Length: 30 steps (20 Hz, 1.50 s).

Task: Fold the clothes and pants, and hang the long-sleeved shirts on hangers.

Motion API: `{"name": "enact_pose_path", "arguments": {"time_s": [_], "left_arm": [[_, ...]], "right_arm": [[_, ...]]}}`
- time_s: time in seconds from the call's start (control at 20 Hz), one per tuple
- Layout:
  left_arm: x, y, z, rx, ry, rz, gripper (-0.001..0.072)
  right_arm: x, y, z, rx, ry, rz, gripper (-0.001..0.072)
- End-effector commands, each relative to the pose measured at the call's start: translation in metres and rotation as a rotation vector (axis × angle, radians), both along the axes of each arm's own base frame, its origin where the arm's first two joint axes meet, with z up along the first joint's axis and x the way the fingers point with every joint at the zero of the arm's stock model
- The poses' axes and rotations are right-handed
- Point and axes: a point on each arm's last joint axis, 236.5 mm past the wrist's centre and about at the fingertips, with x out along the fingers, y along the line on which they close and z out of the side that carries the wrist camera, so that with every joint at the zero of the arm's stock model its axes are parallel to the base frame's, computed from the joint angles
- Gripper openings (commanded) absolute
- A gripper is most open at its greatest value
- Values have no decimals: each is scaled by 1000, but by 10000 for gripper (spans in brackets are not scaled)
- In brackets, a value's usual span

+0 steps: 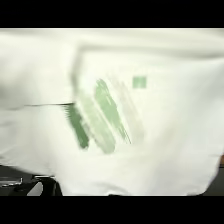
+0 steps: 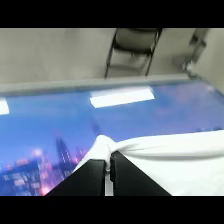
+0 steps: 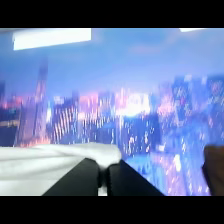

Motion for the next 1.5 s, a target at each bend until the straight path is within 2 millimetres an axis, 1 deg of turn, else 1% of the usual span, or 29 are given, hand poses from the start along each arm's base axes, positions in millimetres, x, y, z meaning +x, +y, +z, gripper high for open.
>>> {"name": "enact_pose_path", "arguments": {"time_s": [0.0,0.05,0.1,0.15,0.2,0.25,0.3,0.35,0.4,0.45,0.5,0.55,0.6,0.65,0.7,0.75,0.8,0.85,0.95,1.0,1.05,1.1,1.15,1.2,1.25,1.3,1.35,1.4,1.45], "left_arm": [[50,-24,-188,-58,491,-86,27],[58,-31,-243,-73,591,-86,27],[65,-35,-289,-89,664,-65,27],[74,-38,-332,-99,713,-32,28],[84,-36,-364,-99,740,-1,28],[97,-33,-391,-101,761,31,28],[111,-28,-408,-102,760,52,28],[127,-24,-417,-107,747,69,28],[146,-18,-421,-124,725,97,29],[166,-12,-420,-132,690,122,29],[184,-7,-415,-130,643,142,29],[202,-1,-408,-124,586,164,29],[217,2,-401,-122,539,182,29],[230,5,-395,-123,500,199,29],[239,7,-393,-123,471,215,28],[245,6,-394,-122,451,228,29],[248,4,-399,-119,447,232,29],[247,-1,-409,-115,463,226,29],[243,-15,-431,-106,508,203,29],[241,-19,-437,-103,523,194,29],[239,-23,-438,-101,531,183,29],[236,-23,-433,-103,539,170,29],[230,-23,-424,-105,560,143,29],[219,-21,-415,-108,596,110,28],[198,-20,-407,-112,666,54,29],[170,-21,-406,-108,763,-14,28],[139,-21,-409,-86,872,-85,28],[105,-21,-418,-60,1008,-132,28],[79,-20,-427,-42,1121,-144,28]], "right_arm": [[15,-4,-178,226,481,18,39],[19,-2,-222,228,551,19,39],[26,4,-265,194,598,43,39],[37,11,-298,153,629,58,39],[54,15,-327,99,642,64,40],[73,16,-347,72,637,32,40],[97,20,-362,64,611,12,40],[120,22,-370,71,573,-8,41],[144,21,-374,79,522,-39,41],[167,22,-372,111,462,-76,41],[191,18,-366,147,390,-122,41],[210,15,-358,172,321,-151,41],[227,12,-348,188,250,-170,41],[240,8,-340,195,195,-186,41],[249,4,-335,201,150,-204,41],[254,2,-334,205,126,-216,41],[255,1,-340,210,129,-223,41],[253,3,-350,221,156,-224,41],[244,9,-377,242,238,-222,41],[240,11,-386,249,269,-221,41],[237,13,-389,251,286,-218,42],[236,13,-384,249,291,-211,42],[233,9,-373,240,300,-198,42],[228,4,-361,230,319,-184,42],[215,2,-351,206,361,-145,42],[197,6,-348,184,426,-90,42],[171,11,-351,162,526,-43,42],[141,12,-359,140,653,-11,42],[113,10,-369,107,772,8,42]]}}
